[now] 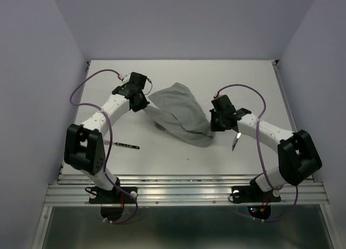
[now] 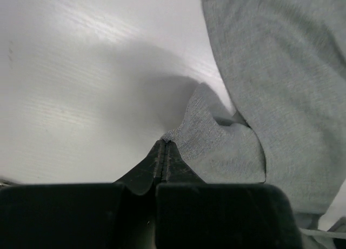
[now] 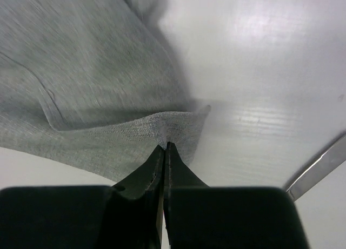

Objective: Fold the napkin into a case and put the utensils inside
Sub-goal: Pick up the crumpled napkin from the center of the board, then flatten out the crumpled napkin at the center of the board.

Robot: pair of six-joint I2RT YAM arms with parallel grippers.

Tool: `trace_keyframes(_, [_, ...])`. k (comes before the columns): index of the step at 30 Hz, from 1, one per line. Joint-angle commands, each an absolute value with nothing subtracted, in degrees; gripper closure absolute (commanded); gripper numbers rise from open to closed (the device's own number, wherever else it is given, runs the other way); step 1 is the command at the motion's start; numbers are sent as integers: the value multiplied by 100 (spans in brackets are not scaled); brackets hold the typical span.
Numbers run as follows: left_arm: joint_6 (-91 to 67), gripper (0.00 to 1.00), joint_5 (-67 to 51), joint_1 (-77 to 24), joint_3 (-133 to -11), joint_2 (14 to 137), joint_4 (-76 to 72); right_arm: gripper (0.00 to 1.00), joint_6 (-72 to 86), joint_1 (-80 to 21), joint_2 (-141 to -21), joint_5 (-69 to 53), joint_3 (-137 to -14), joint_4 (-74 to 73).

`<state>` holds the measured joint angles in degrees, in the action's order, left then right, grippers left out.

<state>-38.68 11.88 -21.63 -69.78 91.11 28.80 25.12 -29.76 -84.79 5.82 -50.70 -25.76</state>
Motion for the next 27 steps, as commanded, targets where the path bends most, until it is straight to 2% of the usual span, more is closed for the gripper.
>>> trace_keyframes(1, [-3402, 100, 1213, -1724, -8047, 9202, 2892, 99, 2540, -2787, -8330, 1265, -5948, -2154])
trace_keyframes(3, [-3112, 100, 1108, -1452, -8637, 9534, 2953, 99, 2444, -2498, -8638, 1082, -6712, -2118])
trace_keyframes(6, [-2744, 100, 941, -1284, -10331, 10270, 3181, 99, 2338, -2075, -9332, 941, -8214, -2127])
trace_keyframes(8, [-2541, 100, 678, -1204, -12148, 10712, 3549, 99, 2320, -1882, -9710, 949, -9084, -2144])
trace_keyframes(9, [-2401, 100, 381, -1134, -13643, 11210, 3890, 99, 2338, -1829, -9790, 932, -9906, -2136])
trace_keyframes(11, [-2338, 100, 124, -1055, -14831, 11644, 4008, 99, 2417, -1723, -9905, 949, -10666, -2136])
trace_keyframes(14, [-2662, 100, -807, -731, -13513, 10403, 2350, 99, 2408, -1723, -9766, 1186, -11530, -2057])
trace_keyframes(17, [-2611, 100, -862, -659, -12605, 9863, 1662, 99, 2303, -1723, -9318, 1248, -11042, -1767])
trace_keyframes(21, [-2514, 100, -1115, -659, -11473, 9133, 1679, 99, 2346, -1723, -8334, 1274, -9320, -1503])
trace_keyframes(22, [-2522, 100, -1203, -659, -10591, 8958, 1479, 99, 2495, -1723, -7940, 1240, -8525, -1451])
trace_keyframes(24, [-2566, 100, -1344, -659, -9620, 8476, 1249, 99, 2627, -1723, -7560, 1073, -7703, -1407])
trace_keyframes(25, [-2601, 100, -1362, -659, -8658, 8333, 1039, 99, 2732, -1723, -7193, 1072, -7290, -1415])
trace_keyframes(27, [-2715, 100, -1485, -668, -7774, 8044, 793, 97, 3119, -1723, -6840, 1037, -6104, -1433])
